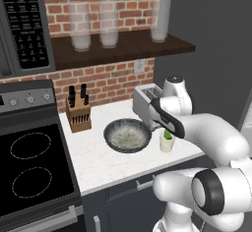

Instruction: Grab a lemon wedge from the fridge and one ice cube from the ice bowl, and put them in the glass of lemonade.

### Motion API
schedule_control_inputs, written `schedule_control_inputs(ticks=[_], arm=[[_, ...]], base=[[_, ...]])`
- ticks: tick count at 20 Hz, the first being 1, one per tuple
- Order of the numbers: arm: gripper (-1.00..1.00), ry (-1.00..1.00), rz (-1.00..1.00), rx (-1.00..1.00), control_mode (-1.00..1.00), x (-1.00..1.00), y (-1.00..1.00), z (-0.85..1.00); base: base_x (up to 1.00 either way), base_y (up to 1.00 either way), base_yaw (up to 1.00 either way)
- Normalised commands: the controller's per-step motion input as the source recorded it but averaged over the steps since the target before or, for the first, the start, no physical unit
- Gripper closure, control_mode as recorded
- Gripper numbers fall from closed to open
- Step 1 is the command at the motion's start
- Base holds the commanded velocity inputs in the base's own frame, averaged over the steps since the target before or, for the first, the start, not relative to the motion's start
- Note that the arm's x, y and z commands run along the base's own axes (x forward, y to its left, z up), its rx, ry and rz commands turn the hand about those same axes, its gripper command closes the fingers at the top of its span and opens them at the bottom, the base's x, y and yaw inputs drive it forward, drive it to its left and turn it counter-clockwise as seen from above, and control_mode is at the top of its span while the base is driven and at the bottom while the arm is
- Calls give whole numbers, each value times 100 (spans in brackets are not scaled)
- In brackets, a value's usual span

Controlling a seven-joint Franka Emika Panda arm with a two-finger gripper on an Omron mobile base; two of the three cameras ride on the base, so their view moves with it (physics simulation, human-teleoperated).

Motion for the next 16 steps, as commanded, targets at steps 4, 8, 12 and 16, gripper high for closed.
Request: schedule_control_inputs(ticks=[4,8,12,16], arm=[[100,0,0,0,-100,4,-16,-10],[100,0,0,0,-100,0,0,0],[100,0,0,0,-100,0,1,0],[100,0,0,0,-100,0,9,0]], base=[[0,0,0],[0,0,0],[0,0,0],[0,0,0]])
